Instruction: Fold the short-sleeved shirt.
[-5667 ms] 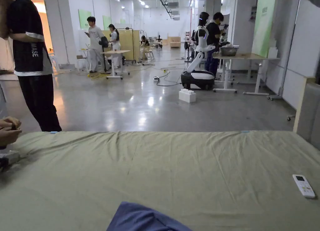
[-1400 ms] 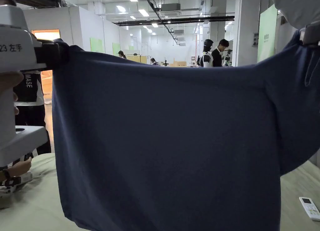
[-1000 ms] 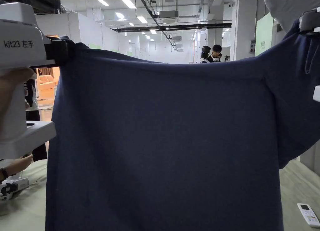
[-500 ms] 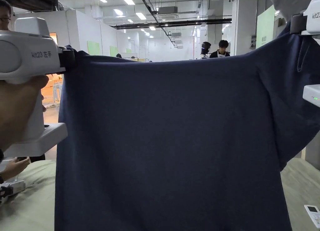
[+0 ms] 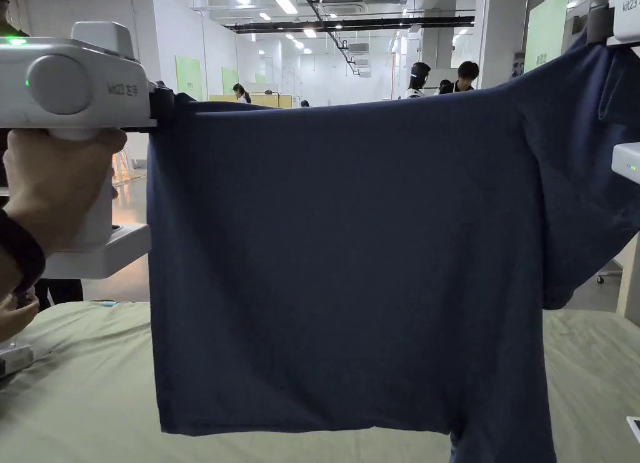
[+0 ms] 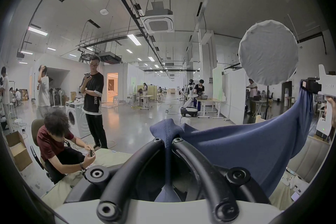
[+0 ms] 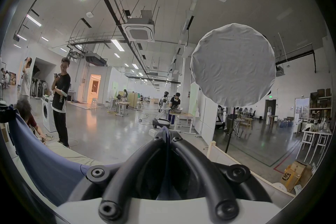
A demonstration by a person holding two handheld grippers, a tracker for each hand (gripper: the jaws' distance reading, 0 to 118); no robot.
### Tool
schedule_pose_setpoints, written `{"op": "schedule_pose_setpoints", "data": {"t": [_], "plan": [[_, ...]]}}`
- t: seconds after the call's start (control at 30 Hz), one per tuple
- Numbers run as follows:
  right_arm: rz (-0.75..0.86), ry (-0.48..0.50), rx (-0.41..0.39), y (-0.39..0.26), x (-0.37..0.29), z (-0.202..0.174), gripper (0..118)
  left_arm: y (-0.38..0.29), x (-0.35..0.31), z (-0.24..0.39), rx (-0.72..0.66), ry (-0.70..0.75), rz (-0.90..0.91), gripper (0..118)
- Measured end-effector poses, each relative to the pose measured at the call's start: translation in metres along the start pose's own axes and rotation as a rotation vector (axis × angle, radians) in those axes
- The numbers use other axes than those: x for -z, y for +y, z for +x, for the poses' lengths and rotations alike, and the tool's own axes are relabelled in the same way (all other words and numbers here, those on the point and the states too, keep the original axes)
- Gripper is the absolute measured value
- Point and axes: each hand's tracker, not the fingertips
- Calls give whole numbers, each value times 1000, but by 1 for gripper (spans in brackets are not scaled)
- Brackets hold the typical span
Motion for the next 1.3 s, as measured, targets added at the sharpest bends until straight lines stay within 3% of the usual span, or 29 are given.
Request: {"op": "schedule_pose_setpoints", "data": {"t": [0.3, 0.57, 0.73, 0.8, 0.87, 0.9, 0.97, 1.1, 1.3], "plan": [[-37, -17, -8, -15, 43, -9, 3, -15, 45, 10, 3, 7, -40, 4], [-74, 39, -14, -58, 55, -21, 3, -61, 64, 6, -60, -10, -98, 4], [-202, 146, 117, -144, 34, -26, 3, -151, 64, 0, -79, -49, -249, 4], [-204, 155, 119, -183, 17, -30, 3, -192, 57, 0, -97, -77, -312, 4], [-352, 181, 218, -228, 1, -34, 3, -241, 41, 3, -95, -91, -375, 4], [-318, 189, 140, -243, -11, -38, 3, -262, 33, 3, -97, -110, -403, 4], [-320, 222, 115, -269, -35, -43, 3, -293, 14, 2, -114, -126, -421, 4], [-341, 279, 146, -306, -108, -40, 3, -339, -34, -15, -201, -179, -421, 4], [-441, 296, 266, -363, -230, -12, 3, -403, -141, -37, -262, -209, -481, 4]]}}
